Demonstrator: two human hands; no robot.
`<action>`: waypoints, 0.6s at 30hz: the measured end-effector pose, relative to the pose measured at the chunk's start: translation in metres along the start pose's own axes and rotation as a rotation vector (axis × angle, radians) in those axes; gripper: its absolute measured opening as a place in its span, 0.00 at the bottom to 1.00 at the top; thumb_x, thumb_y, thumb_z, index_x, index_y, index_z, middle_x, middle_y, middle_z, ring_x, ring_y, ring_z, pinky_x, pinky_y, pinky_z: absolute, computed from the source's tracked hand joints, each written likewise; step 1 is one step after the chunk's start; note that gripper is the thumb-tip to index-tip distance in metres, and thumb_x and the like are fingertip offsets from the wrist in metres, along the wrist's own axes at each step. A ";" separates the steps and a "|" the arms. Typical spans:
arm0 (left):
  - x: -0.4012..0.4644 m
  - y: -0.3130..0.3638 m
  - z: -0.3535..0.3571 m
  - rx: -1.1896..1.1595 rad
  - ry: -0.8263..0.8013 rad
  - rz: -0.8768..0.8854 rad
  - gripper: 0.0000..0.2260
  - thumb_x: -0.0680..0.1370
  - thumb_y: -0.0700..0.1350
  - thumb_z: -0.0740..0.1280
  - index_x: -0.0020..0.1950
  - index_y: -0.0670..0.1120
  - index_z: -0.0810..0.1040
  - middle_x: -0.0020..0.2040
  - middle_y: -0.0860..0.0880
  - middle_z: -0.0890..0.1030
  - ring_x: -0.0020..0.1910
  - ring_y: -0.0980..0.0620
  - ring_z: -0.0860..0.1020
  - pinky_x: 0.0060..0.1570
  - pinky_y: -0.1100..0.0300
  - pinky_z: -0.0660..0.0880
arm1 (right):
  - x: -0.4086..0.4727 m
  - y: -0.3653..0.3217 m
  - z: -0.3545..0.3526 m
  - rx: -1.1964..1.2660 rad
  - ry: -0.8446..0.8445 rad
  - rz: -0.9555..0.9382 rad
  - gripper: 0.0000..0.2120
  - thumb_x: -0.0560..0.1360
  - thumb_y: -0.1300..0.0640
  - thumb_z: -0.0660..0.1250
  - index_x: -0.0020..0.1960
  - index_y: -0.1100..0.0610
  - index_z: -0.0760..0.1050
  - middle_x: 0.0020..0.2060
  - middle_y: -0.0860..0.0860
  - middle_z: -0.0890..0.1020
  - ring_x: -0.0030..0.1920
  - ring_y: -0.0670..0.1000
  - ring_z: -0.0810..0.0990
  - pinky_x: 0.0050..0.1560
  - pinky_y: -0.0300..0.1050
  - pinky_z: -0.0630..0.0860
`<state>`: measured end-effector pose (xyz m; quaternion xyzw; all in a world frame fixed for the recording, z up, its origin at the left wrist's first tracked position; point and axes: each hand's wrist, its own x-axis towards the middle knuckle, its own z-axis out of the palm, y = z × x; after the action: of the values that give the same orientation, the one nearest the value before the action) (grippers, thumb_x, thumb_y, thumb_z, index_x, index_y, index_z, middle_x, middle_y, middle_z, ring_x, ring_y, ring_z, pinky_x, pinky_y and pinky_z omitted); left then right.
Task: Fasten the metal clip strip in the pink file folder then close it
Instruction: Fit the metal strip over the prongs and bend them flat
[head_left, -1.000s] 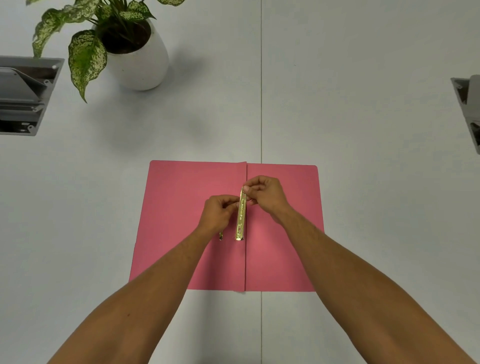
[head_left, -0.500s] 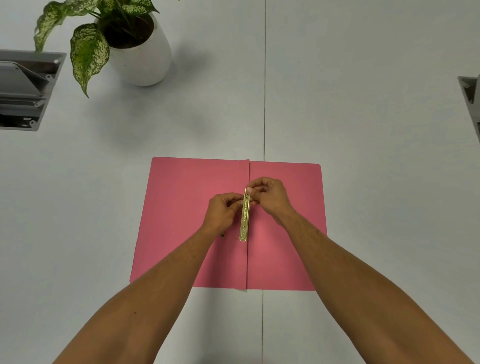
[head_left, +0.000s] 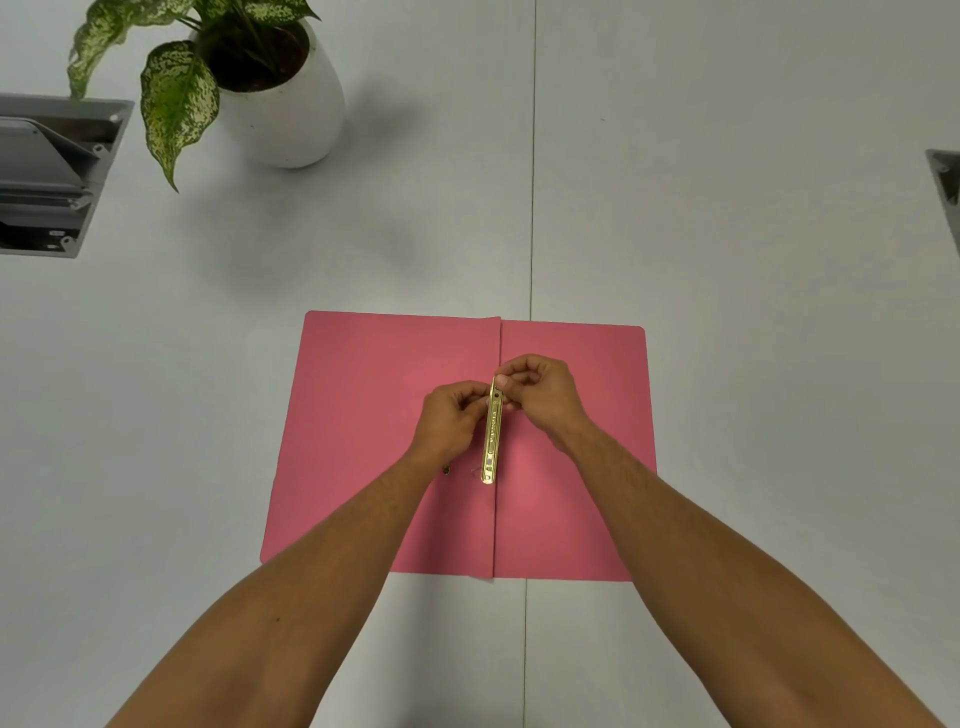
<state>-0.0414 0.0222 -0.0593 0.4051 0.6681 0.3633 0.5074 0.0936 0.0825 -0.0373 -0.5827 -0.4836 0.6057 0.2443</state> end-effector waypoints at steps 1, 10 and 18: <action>0.000 0.000 0.000 -0.002 -0.003 -0.003 0.08 0.76 0.36 0.67 0.49 0.45 0.84 0.43 0.45 0.86 0.44 0.49 0.83 0.49 0.55 0.79 | 0.000 0.000 0.000 0.002 0.004 0.002 0.03 0.72 0.67 0.70 0.46 0.63 0.80 0.36 0.58 0.83 0.32 0.52 0.81 0.36 0.43 0.81; -0.024 -0.016 -0.011 -0.019 0.008 -0.059 0.10 0.77 0.33 0.65 0.53 0.44 0.80 0.45 0.37 0.83 0.42 0.41 0.81 0.44 0.50 0.79 | 0.001 0.002 0.003 0.008 -0.008 0.023 0.03 0.72 0.68 0.70 0.44 0.61 0.80 0.36 0.57 0.83 0.31 0.50 0.80 0.35 0.43 0.80; -0.061 -0.032 -0.015 -0.024 -0.133 -0.069 0.13 0.73 0.28 0.67 0.55 0.37 0.80 0.49 0.35 0.83 0.45 0.48 0.81 0.52 0.54 0.77 | 0.002 0.000 0.006 0.008 -0.019 0.037 0.04 0.72 0.68 0.70 0.46 0.63 0.80 0.36 0.56 0.83 0.32 0.49 0.80 0.33 0.39 0.79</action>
<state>-0.0519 -0.0478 -0.0617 0.3990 0.6420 0.3261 0.5677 0.0877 0.0824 -0.0388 -0.5850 -0.4723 0.6176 0.2308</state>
